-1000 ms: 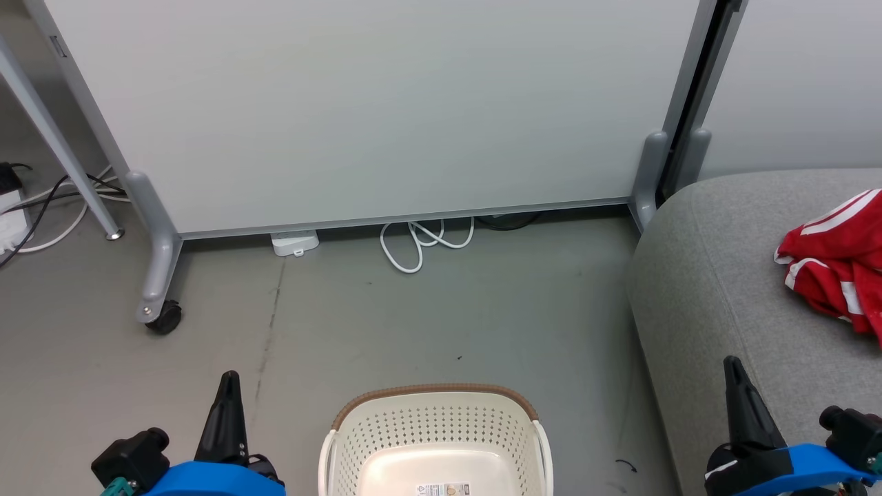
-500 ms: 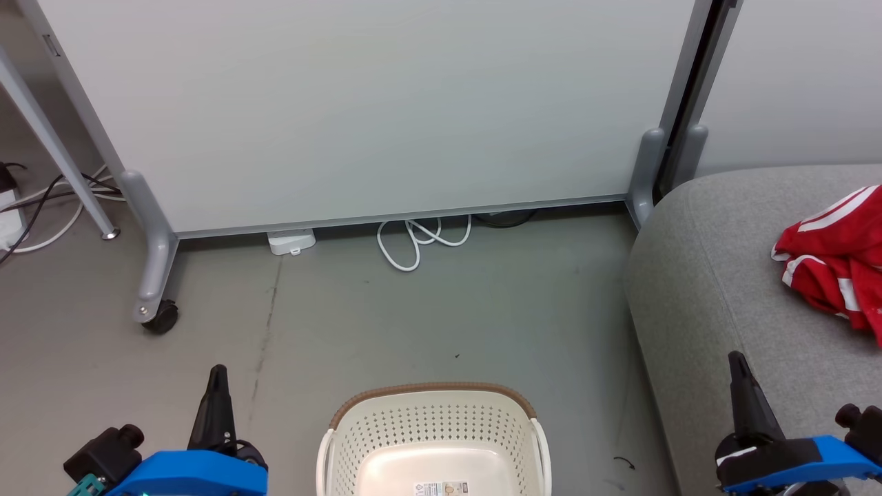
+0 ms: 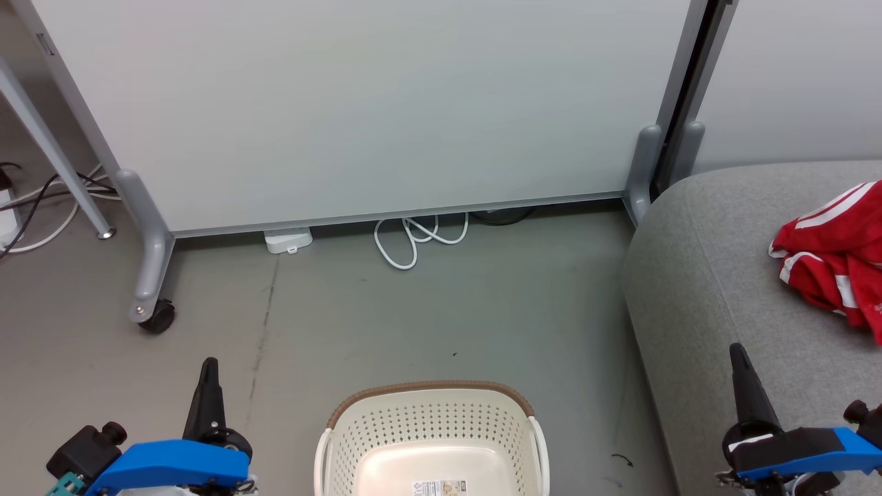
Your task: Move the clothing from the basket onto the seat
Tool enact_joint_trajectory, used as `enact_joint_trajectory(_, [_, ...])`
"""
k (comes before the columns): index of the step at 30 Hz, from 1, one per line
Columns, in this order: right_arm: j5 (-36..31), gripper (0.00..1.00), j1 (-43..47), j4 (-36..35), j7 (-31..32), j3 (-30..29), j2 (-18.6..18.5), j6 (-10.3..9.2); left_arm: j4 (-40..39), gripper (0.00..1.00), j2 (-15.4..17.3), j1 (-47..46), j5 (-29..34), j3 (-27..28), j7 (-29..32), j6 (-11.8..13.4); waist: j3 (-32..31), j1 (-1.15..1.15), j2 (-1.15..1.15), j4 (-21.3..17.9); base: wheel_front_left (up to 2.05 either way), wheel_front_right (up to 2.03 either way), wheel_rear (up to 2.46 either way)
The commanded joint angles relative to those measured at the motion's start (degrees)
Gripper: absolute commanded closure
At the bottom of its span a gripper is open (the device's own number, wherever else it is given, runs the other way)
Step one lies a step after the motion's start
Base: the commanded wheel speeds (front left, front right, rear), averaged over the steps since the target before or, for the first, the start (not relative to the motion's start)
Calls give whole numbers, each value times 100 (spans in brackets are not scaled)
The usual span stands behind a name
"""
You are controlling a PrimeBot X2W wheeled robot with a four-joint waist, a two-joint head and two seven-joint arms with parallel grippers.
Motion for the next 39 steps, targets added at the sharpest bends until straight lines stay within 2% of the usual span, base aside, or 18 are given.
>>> enact_joint_trajectory(1, [177, 100, -153, -81, 47, -17, -8, 2, -87, 100, 14, -181, -170, 51, 47, -35, 2, 0, 0, -3, 0, 0, 0])
enact_joint_trajectory(39, [2451, 100, -313, -92, 620, -76, 1, 3, -117, 100, -23, -386, -2361, 350, 619, -102, 73, 0, 0, -96, 0, 0, 0])
